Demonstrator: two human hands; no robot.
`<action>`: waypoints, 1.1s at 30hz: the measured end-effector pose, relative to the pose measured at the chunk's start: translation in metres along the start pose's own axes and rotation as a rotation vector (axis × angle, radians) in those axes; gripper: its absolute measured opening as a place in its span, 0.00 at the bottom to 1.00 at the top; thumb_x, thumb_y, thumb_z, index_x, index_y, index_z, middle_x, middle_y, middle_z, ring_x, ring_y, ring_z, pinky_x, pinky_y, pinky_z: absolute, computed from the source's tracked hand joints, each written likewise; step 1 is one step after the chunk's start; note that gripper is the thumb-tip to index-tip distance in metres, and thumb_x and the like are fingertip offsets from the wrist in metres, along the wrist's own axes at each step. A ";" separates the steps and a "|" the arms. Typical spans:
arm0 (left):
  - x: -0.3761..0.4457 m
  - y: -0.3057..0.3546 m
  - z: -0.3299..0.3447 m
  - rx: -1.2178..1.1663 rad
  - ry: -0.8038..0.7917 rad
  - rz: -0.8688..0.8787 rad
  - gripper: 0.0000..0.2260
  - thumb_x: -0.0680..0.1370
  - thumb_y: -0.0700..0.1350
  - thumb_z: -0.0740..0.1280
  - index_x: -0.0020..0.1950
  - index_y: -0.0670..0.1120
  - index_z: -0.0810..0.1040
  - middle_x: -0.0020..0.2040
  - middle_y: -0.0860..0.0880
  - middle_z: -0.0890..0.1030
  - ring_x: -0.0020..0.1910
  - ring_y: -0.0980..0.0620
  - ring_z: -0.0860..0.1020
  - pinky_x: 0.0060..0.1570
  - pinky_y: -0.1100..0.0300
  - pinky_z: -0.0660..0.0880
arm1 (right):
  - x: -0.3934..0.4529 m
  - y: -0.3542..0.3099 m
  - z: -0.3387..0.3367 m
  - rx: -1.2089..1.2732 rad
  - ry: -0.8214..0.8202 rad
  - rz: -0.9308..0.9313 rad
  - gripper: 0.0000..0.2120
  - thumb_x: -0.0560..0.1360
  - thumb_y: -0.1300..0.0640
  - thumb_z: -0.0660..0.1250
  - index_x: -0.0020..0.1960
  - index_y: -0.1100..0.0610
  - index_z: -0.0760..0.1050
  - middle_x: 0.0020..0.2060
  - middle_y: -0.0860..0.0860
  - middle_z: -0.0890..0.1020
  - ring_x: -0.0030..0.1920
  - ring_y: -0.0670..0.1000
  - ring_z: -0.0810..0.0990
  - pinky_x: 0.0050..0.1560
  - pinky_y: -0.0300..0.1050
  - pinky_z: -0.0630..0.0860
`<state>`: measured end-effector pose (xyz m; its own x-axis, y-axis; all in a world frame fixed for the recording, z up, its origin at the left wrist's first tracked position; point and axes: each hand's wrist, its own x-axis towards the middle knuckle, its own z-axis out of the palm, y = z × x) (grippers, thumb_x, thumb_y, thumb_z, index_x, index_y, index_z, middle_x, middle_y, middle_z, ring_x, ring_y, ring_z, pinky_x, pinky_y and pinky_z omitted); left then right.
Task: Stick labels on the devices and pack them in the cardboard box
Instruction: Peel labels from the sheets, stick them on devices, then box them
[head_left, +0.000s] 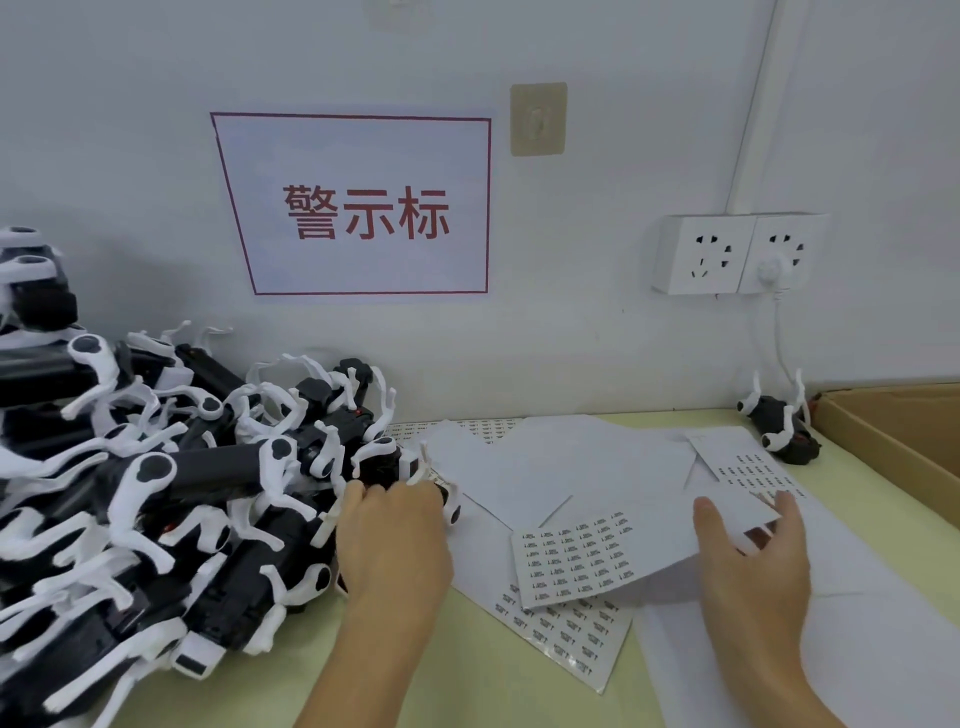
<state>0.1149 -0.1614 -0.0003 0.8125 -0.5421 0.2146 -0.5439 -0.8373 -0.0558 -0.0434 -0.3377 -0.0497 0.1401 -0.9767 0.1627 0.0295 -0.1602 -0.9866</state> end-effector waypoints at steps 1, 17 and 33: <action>-0.002 0.004 0.001 0.029 -0.015 -0.017 0.06 0.77 0.40 0.60 0.48 0.52 0.68 0.48 0.52 0.81 0.51 0.51 0.77 0.58 0.57 0.61 | 0.002 0.001 -0.002 -0.037 0.019 -0.026 0.29 0.78 0.52 0.69 0.75 0.51 0.62 0.64 0.45 0.71 0.64 0.49 0.71 0.59 0.44 0.65; 0.005 0.017 -0.009 -1.235 -0.046 0.053 0.22 0.67 0.38 0.79 0.51 0.57 0.74 0.52 0.58 0.78 0.43 0.61 0.81 0.29 0.67 0.77 | -0.026 -0.004 0.011 -0.164 -0.342 -0.497 0.18 0.77 0.67 0.67 0.53 0.43 0.79 0.44 0.44 0.82 0.47 0.45 0.81 0.46 0.33 0.75; -0.006 0.037 0.005 -0.774 0.079 0.443 0.35 0.75 0.52 0.73 0.70 0.70 0.54 0.64 0.69 0.67 0.63 0.62 0.62 0.58 0.67 0.62 | -0.011 0.002 0.010 0.170 -0.699 0.075 0.21 0.79 0.70 0.64 0.50 0.43 0.84 0.42 0.55 0.86 0.40 0.53 0.86 0.37 0.42 0.80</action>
<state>0.0907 -0.1889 -0.0081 0.4927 -0.7741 0.3974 -0.8170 -0.2543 0.5176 -0.0348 -0.3257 -0.0533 0.7462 -0.6555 0.1166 0.1408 -0.0158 -0.9899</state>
